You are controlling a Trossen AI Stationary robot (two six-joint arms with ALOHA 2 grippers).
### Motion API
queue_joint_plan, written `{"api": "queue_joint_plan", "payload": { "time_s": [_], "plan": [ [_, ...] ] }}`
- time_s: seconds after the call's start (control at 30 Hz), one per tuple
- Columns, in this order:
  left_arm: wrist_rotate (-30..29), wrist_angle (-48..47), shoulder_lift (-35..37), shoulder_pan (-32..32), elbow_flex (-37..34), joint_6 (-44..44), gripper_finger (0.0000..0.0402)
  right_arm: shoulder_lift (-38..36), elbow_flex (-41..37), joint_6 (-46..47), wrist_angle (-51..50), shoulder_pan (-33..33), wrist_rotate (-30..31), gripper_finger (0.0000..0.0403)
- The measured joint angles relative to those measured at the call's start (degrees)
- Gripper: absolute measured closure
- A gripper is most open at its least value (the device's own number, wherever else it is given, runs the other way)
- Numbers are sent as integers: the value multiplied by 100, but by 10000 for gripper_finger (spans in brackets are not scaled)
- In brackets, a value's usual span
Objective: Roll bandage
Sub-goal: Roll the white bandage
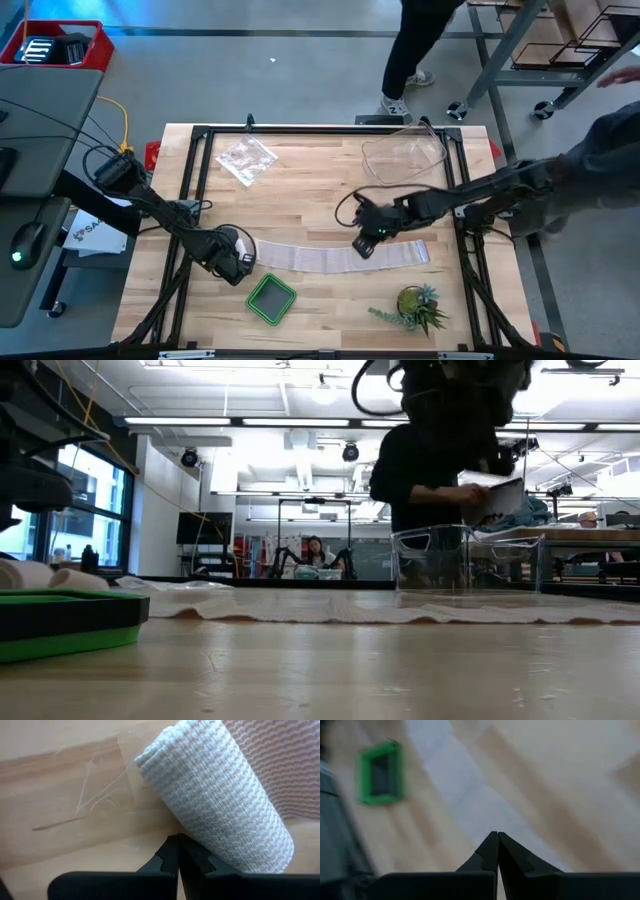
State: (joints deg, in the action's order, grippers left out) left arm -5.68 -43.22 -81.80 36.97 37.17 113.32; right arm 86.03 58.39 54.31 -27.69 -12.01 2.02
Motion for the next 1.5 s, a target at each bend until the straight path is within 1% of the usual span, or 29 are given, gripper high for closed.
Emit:
{"api": "queue_joint_plan", "payload": {
  "time_s": [0.1,0.13,0.2,0.33,0.4,0.53,0.63,0.73,0.83,0.9,1.13,1.3,1.5],
  "plan": [
    [0,0,0,0,0,0,402,340,-317,528,1340,-49,-52,403],
    [3,0,0,-2,0,-5,402,528,-317,656,1673,-53,-50,403],
    [6,-5,2,-2,0,-69,402,1016,-126,758,2003,-51,-85,403],
    [-91,-15,-2,-14,40,-159,402,2078,681,624,1932,-53,-543,403],
    [-90,-13,-2,-15,42,-142,402,2476,1049,616,1891,-55,-604,403],
    [-60,-13,0,-11,44,-151,402,2915,1639,566,1699,-53,-670,403],
    [-34,-11,0,-9,44,-151,401,3144,1762,577,1167,-53,-669,403],
    [-4,-6,2,0,47,-200,401,3215,1685,690,965,-61,-673,403],
    [27,2,2,2,48,-302,401,3158,1522,741,926,-51,-677,403],
    [71,2,4,2,48,-352,401,3090,1466,753,698,-38,-679,403],
    [89,39,108,11,50,-451,401,2878,1427,444,-19,-38,-564,403],
    [-73,-4,308,11,50,-452,401,2782,1423,252,-538,-44,-563,403],
    [-228,8,395,11,55,-576,401,2716,1416,-8,-839,-42,-563,403]
  ]
}}
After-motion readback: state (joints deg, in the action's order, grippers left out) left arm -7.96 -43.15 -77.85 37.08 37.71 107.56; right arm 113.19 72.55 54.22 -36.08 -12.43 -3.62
